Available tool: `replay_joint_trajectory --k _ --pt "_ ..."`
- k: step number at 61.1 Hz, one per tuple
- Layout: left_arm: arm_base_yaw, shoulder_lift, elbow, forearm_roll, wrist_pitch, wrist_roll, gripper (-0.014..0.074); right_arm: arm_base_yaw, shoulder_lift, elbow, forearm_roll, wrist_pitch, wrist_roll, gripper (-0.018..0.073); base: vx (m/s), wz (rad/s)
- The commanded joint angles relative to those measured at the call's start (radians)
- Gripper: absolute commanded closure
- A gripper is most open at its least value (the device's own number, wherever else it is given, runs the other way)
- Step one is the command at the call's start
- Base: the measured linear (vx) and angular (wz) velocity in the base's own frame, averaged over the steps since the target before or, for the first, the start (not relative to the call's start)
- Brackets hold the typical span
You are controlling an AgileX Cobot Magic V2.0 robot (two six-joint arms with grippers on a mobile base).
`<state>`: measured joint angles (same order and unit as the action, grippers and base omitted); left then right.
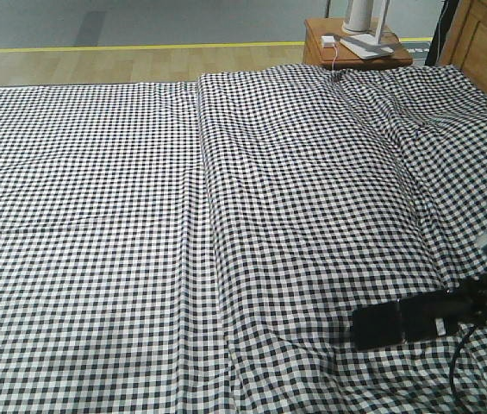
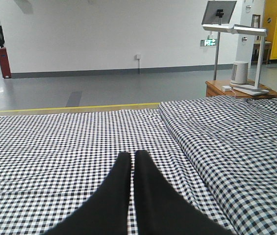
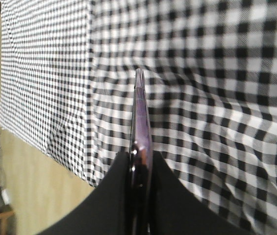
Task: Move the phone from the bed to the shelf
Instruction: 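Lift the phone with the right gripper up off the bed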
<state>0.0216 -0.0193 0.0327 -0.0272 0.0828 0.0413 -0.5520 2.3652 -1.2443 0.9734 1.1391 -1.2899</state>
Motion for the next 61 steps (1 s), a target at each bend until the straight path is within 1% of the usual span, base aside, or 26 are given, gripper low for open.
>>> replay_joint_trajectory --k 1,6,10,14,19,23,34,41,43,49,61 --pt "0.000 0.002 -0.025 -0.010 -0.071 -0.009 0.0595 0.001 -0.172 0.029 0.061 0.150 0.000 0.0563 0.00 0.00" --pt "0.000 0.002 -0.025 -0.010 -0.071 -0.009 0.0595 0.001 -0.265 0.050 0.091 0.150 0.004 0.0563 0.00 0.00" --pt "0.000 0.002 -0.025 -0.010 -0.071 -0.009 0.0595 0.004 -0.335 0.049 0.104 0.150 0.036 0.0563 0.00 0.00" --pt "0.000 0.002 -0.025 -0.010 -0.071 -0.009 0.0595 0.015 -0.407 0.049 0.113 0.150 0.054 0.0563 0.00 0.00" --pt "0.000 0.002 -0.025 -0.010 -0.071 -0.009 0.0595 0.047 -0.497 0.049 0.116 0.150 0.061 0.0563 0.00 0.00" --pt "0.000 0.002 -0.025 -0.010 -0.071 -0.009 0.0595 0.082 -0.559 0.049 0.131 0.150 0.063 0.0562 0.00 0.00" --pt "0.000 0.002 -0.025 -0.010 -0.071 -0.009 0.0595 0.199 -0.669 0.049 0.214 0.150 0.063 0.0562 0.00 0.00" --pt "0.000 0.002 -0.025 -0.010 -0.071 -0.009 0.0595 0.275 -0.710 0.049 0.214 0.150 0.067 0.0562 0.00 0.00" --pt "0.000 0.002 -0.025 -0.010 -0.071 -0.009 0.0595 0.312 -0.726 0.049 0.213 0.150 0.078 0.0562 0.00 0.00" --pt "0.000 0.002 -0.025 -0.010 -0.071 -0.009 0.0595 0.377 -0.759 0.049 0.213 0.150 0.105 0.0562 0.00 0.00" --pt "0.000 0.002 -0.025 -0.010 -0.071 -0.009 0.0595 0.508 -0.848 0.049 0.221 0.150 0.109 0.0562 0.00 0.00"
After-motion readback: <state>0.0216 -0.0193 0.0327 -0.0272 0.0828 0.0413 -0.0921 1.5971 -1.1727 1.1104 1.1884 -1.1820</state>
